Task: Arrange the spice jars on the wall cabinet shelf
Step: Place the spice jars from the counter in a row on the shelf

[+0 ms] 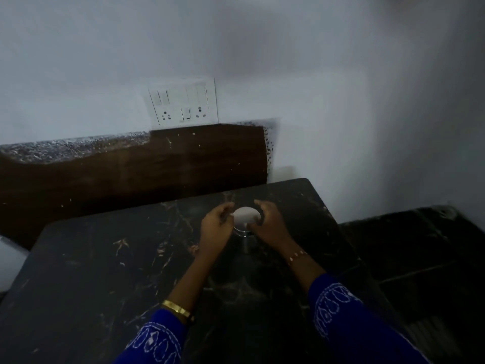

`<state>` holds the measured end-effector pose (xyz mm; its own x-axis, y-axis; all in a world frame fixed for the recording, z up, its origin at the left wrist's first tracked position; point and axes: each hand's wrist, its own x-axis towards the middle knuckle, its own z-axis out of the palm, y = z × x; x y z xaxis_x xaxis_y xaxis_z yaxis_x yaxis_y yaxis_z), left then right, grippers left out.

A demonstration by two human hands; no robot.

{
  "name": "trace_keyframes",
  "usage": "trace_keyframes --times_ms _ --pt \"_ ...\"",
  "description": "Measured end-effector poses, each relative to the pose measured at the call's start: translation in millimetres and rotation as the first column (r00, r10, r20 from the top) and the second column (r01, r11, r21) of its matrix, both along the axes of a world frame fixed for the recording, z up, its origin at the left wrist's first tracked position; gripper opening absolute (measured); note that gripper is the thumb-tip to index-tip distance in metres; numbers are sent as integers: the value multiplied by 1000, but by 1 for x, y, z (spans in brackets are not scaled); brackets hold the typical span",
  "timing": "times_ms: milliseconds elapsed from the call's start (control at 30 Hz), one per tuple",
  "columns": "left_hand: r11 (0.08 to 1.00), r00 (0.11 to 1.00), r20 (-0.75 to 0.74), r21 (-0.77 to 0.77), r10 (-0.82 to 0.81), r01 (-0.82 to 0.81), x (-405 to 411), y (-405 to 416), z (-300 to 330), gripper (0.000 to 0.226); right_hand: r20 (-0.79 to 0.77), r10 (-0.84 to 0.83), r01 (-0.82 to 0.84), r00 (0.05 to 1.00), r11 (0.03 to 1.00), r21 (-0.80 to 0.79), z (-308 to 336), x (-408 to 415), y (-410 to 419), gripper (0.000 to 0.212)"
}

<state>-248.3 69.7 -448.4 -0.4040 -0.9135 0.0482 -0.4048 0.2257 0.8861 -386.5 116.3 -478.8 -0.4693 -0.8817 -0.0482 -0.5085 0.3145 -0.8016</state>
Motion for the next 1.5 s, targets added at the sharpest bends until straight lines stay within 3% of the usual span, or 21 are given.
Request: trace_keyframes --times_ms 167,367,467,567,633,767,867,900,967,1033,1133,1200,1267,1333,1433,1500 --pt "976 995 23 192 96 -98 7 1 -33 34 -19 128 -124 992 981 151 -22 7 -10 100" --pt "942 990 60 306 127 -140 12 6 -48 35 -24 51 -50 998 997 57 -32 11 -6 95" --pt "931 991 -2 344 135 -126 17 11 -43 32 173 -15 15 985 1000 3 -21 14 4 89" --pt "910 983 -111 406 146 -90 23 15 -30 29 587 -27 90 809 993 -79 1 11 17 74" --pt "871 969 -220 491 115 8 27 17 -16 36 751 19 127 660 982 -136 14 9 24 57" --pt "782 905 -424 556 -25 282 28 24 14 42 825 20 209 565 964 -167 35 12 36 25" --pt "702 842 -534 571 -77 426 25 35 32 35 921 108 234 375 950 -207 53 13 46 36" --pt "702 831 -551 561 -79 439 24 38 37 31 930 97 242 354 951 -191 60 13 46 40" --pt "734 823 -564 528 -72 426 21 44 47 26 940 43 259 339 956 -137 75 15 46 45" --pt "787 814 -577 468 -72 402 18 48 56 25 919 -6 306 393 944 -124 85 18 47 44" --pt "903 839 -542 333 -51 270 16 54 70 29 747 0 301 664 916 -267 94 13 51 35" --pt "989 914 -403 114 -41 95 14 56 78 54 664 53 213 746 925 -313 101 13 53 40" --pt "988 965 -263 -151 -19 -22 12 58 85 72 652 92 164 753 933 -321 111 17 52 55" --pt "954 967 -243 -300 -72 -4 12 61 93 66 667 94 199 740 916 -349 119 20 49 54" --pt "970 914 -367 -224 -171 91 17 62 106 35 721 103 276 685 879 -388 129 18 50 48" --pt "983 884 -431 -114 -178 143 19 62 113 31 761 153 270 630 876 -399 134 19 54 63"
